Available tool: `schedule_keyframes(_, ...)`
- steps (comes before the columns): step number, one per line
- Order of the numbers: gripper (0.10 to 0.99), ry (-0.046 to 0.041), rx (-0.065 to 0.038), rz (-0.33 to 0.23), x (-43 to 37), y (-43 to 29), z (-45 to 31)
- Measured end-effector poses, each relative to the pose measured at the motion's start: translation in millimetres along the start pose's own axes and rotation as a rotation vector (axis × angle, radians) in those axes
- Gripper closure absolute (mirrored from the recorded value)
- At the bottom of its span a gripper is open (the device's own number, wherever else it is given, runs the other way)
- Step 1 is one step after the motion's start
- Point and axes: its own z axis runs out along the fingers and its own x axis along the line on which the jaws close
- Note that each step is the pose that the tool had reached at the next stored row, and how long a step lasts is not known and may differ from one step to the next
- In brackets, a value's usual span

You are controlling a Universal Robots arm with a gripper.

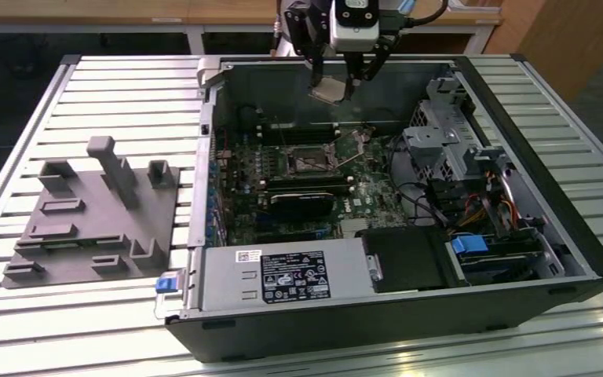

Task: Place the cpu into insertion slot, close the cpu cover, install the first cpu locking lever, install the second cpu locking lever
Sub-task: 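Place the cpu into insertion slot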

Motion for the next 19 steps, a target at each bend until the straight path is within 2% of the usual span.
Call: schedule_keyframes(19,0.561,-0.0084,-0.002,0.093,0.0,-0.1,1.1)
